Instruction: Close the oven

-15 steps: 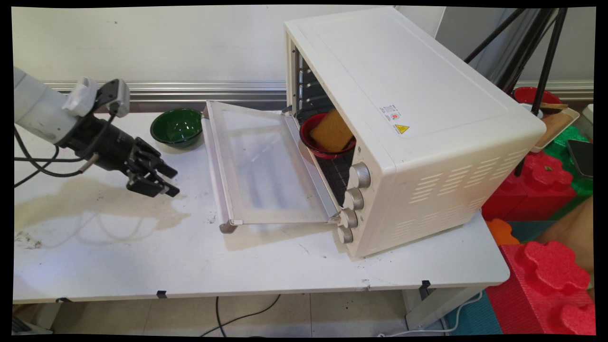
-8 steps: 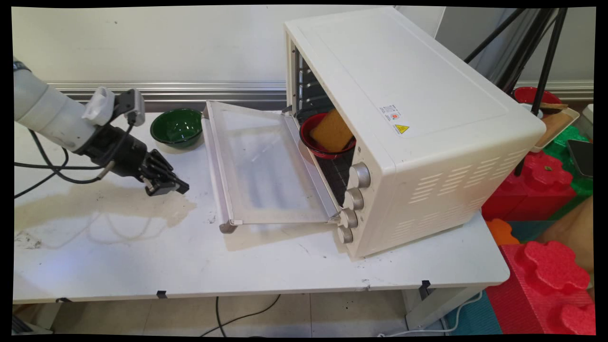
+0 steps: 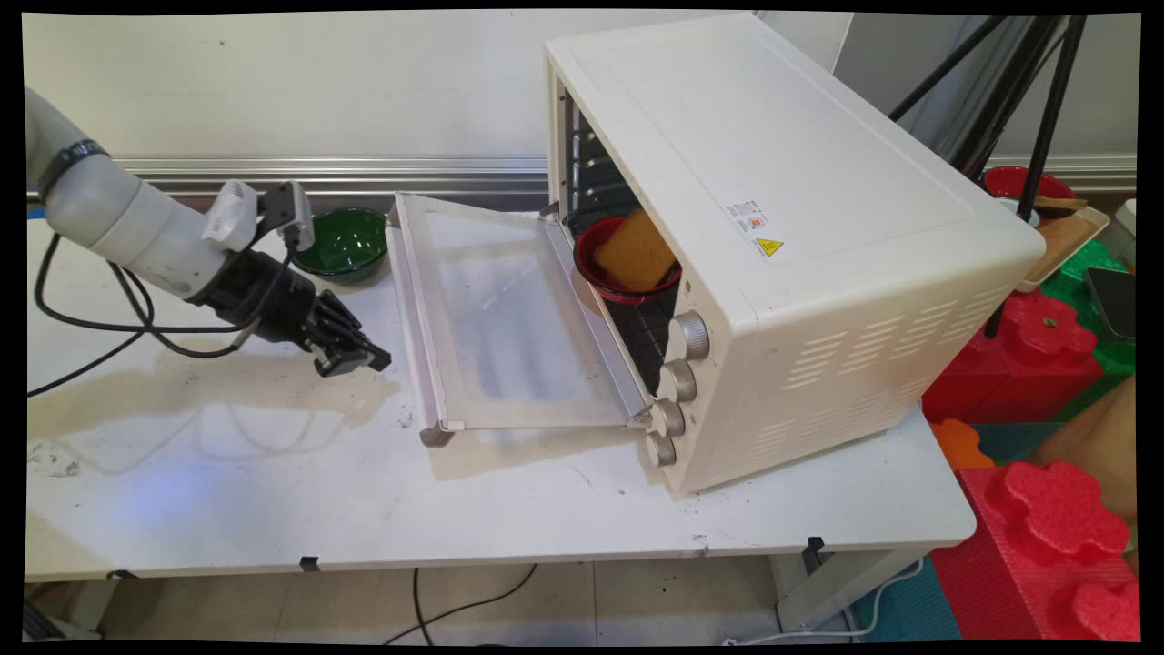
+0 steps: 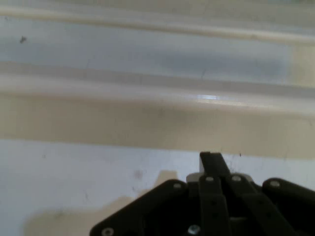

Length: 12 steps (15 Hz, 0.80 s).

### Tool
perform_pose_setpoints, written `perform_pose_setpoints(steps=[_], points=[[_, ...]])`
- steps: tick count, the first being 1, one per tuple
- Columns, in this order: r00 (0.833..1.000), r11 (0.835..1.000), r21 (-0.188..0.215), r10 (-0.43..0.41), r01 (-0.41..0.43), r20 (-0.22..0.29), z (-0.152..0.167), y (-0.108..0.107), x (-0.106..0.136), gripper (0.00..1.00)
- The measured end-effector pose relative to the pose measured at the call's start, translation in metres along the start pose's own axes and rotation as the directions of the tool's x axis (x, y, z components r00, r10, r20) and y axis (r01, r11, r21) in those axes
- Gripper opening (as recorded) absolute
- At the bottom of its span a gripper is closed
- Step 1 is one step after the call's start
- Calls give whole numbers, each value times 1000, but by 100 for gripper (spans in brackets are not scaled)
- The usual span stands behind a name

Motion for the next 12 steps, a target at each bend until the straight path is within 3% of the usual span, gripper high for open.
perform_pose_setpoints(steps=[12], points=[[994, 999, 34, 3, 1, -109, 11, -4, 18, 0]])
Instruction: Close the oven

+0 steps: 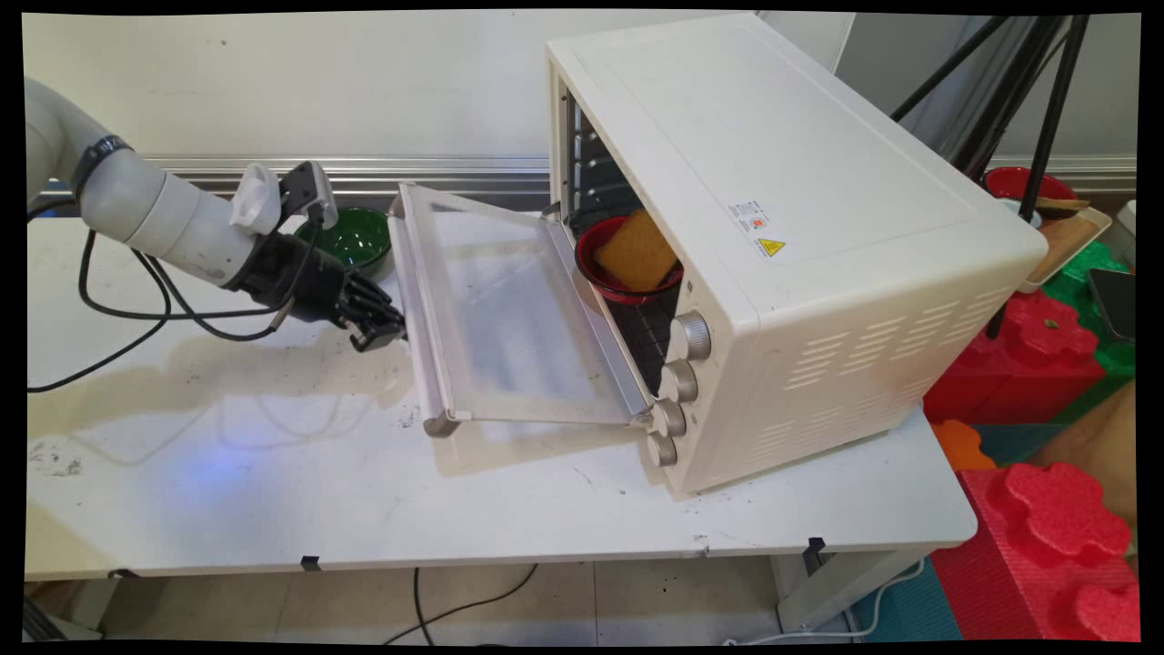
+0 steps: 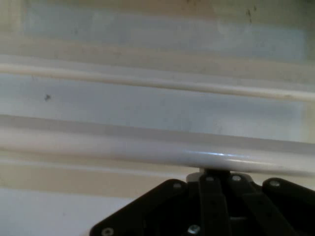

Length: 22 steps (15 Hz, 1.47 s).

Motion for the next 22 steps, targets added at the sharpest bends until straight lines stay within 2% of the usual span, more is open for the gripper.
perform_pose_setpoints(steps=[6, 11, 22], points=[[998, 1000, 26, 8, -6, -68, -11, -6, 19, 0], [991, 999, 48, 20, -14, -136, -22, -14, 48, 0], [972, 998, 59, 37, -24, -230, -34, -29, 100, 0]])
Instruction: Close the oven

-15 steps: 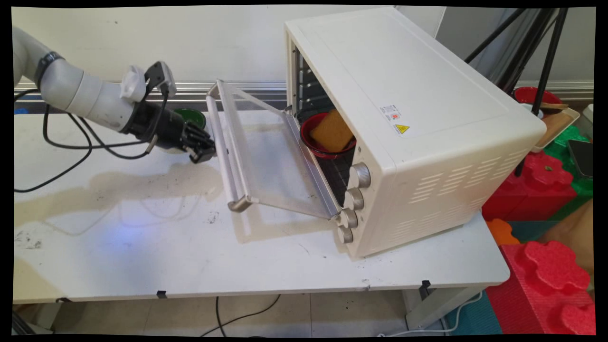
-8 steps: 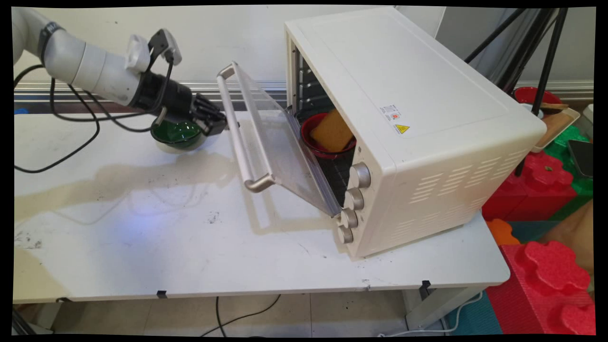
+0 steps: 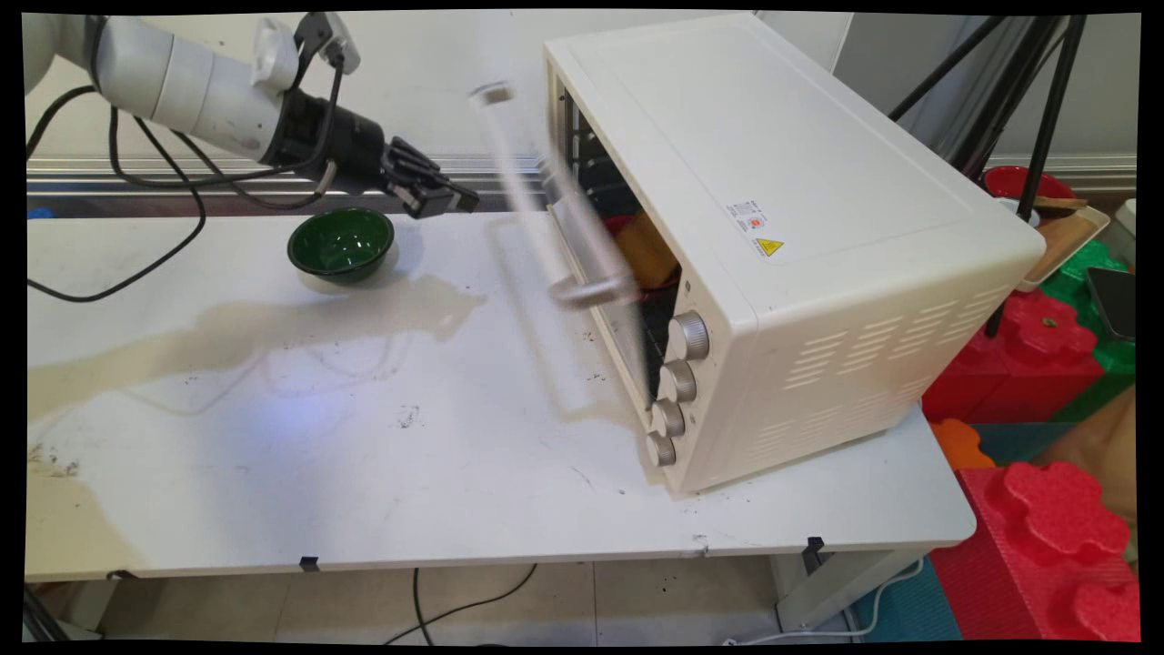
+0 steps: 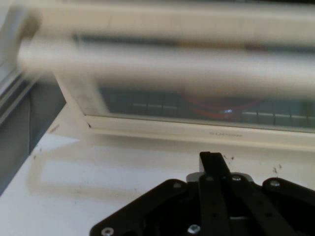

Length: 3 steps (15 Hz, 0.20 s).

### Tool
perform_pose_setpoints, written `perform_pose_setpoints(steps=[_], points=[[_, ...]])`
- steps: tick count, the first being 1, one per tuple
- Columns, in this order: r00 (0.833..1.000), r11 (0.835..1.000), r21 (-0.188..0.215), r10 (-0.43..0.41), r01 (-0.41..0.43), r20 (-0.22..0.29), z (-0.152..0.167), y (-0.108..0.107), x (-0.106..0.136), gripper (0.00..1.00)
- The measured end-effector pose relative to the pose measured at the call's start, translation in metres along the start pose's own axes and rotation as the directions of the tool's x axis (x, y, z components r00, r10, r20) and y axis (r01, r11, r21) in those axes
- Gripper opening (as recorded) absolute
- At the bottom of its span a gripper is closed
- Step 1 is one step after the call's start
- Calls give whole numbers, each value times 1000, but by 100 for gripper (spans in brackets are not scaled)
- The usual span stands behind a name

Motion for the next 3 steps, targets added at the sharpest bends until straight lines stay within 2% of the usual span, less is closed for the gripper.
perform_pose_setpoints(steps=[3], points=[[1000, 1000, 2, 1, -1, -11, 0, -3, 6, 0]])
